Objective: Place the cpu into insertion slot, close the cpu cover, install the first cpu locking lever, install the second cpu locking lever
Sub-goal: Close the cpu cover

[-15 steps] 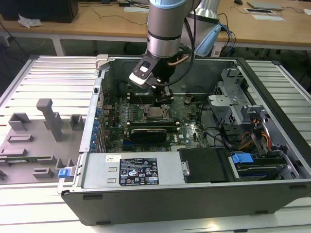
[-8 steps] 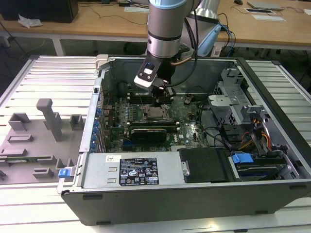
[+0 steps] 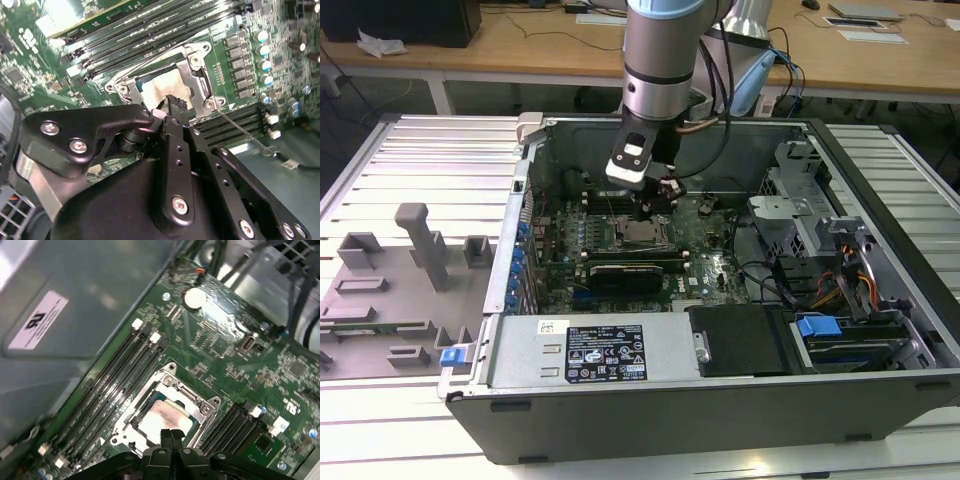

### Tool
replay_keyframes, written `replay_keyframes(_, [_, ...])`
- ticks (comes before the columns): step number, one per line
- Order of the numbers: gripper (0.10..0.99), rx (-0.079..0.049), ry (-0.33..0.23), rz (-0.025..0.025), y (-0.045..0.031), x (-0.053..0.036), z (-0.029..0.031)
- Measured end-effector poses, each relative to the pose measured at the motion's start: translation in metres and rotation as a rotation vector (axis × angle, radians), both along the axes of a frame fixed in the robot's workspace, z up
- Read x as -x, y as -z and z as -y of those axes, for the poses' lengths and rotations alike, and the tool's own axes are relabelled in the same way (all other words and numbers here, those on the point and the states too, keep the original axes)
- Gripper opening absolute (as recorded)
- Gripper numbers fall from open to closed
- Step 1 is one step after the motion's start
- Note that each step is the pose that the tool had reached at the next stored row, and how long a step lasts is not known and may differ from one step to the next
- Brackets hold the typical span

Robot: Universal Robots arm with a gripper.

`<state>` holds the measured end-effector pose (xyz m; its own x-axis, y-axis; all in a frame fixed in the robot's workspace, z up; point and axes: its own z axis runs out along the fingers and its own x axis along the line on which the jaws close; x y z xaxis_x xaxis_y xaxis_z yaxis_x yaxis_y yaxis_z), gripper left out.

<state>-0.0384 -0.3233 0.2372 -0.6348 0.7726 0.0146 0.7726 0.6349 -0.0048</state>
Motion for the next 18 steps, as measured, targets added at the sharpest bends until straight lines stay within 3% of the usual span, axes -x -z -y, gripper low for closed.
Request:
replay_keyframes(2, [0.106, 0.000, -0.071, -0.0001, 0.0002, 0.0000, 0.0000])
replay_keyframes(6, [0.106, 0.001, -0.153, 0.0000, 0.0003, 0.0000, 0.0000])
replay_keyframes(13, [0.106, 0.001, -0.238, 0.0000, 0.0005, 0.0010, 0.0000])
replay_keyframes(18, [0.106, 0.000, -0.362, 0.0001, 0.0010, 0.0013, 0.0000])
